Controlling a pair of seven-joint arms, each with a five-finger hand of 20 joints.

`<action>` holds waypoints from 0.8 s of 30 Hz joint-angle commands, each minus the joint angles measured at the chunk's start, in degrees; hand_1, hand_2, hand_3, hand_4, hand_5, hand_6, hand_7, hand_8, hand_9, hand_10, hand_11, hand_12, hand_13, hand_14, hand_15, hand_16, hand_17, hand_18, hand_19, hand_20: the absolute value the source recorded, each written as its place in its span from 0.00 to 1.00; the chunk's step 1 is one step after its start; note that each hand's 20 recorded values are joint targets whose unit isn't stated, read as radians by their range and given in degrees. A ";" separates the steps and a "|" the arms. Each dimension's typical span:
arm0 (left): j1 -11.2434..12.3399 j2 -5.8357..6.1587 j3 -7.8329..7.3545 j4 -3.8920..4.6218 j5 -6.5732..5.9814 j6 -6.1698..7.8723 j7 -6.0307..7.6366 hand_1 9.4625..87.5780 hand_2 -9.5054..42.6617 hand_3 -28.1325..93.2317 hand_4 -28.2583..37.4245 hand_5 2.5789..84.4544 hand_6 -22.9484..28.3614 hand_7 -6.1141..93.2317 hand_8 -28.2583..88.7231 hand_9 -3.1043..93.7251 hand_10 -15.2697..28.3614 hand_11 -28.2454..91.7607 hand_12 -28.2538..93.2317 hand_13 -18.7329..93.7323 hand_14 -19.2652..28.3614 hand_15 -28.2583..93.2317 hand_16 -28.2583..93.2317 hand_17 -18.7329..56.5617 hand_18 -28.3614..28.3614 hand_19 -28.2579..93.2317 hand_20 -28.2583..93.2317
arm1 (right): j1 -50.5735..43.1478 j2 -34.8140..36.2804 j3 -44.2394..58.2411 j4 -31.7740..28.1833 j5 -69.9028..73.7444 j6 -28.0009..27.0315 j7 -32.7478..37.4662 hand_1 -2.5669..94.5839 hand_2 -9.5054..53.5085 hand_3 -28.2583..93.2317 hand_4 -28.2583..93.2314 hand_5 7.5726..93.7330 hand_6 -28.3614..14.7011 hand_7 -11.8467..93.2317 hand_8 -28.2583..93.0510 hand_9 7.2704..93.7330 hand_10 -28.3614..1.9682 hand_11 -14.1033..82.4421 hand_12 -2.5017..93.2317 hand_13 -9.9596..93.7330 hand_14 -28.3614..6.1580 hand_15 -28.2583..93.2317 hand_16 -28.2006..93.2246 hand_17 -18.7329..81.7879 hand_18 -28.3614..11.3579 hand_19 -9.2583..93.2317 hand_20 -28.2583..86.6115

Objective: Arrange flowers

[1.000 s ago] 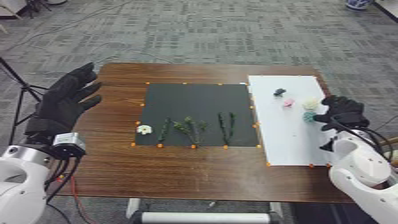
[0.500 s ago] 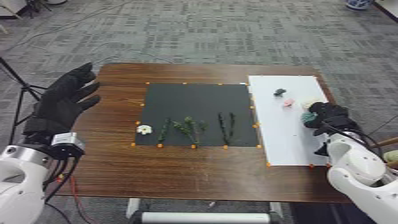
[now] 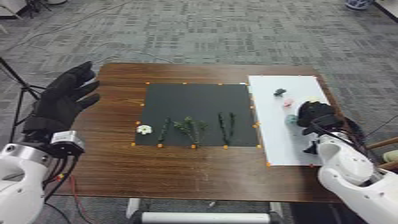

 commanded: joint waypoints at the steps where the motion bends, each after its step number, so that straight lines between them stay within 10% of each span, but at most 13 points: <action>1: -0.90 -0.01 0.15 0.20 -0.33 0.08 -0.55 0.18 0.14 0.79 0.00 0.21 0.48 0.27 0.16 0.18 0.55 0.39 0.39 0.21 0.65 0.57 0.19 0.08 0.82 0.54 0.33 | 0.34 -0.86 1.42 -3.63 -2.06 -4.00 0.67 0.53 0.00 0.90 0.00 0.81 0.80 0.50 0.21 0.92 0.81 0.31 0.54 0.72 0.65 0.88 0.54 0.51 0.21 0.93 0.78; 5: -0.21 -0.01 -0.37 -0.06 -0.32 0.32 -0.44 0.18 0.14 0.79 0.00 0.21 0.48 0.26 0.16 0.18 0.55 0.39 0.39 0.21 0.65 0.57 0.19 0.08 0.82 0.54 0.33 | -0.63 -0.35 2.03 -4.51 -1.88 -1.68 0.51 0.49 0.00 0.89 0.00 0.70 0.76 0.53 0.21 0.83 0.81 0.29 0.51 0.69 0.64 0.88 0.55 0.48 0.21 0.92 0.79; 16: 0.03 -0.25 -0.53 0.01 -0.24 -0.11 -0.53 0.18 0.14 0.79 0.00 0.21 0.48 0.27 0.16 0.18 0.55 0.39 0.39 0.21 0.65 0.57 0.19 0.08 0.82 0.54 0.33 | -6.94 -1.18 10.61 -9.80 -0.20 -16.05 -3.90 0.38 0.00 0.97 0.00 0.47 0.63 0.37 0.11 0.51 0.62 0.42 0.27 0.59 0.54 0.90 0.52 0.43 0.19 0.89 0.79; 24: 0.59 -0.33 -0.81 -0.04 -0.32 -0.10 -0.61 0.18 0.14 0.79 0.00 0.21 0.48 0.26 0.16 0.18 0.55 0.39 0.39 0.21 0.65 0.57 0.19 0.08 0.82 0.54 0.33 | -5.56 -2.24 8.22 -10.90 0.36 -13.07 -6.29 0.35 0.00 0.96 0.00 0.43 0.60 0.34 0.12 0.48 0.60 0.40 0.26 0.58 0.53 0.91 0.50 0.42 0.19 0.89 0.79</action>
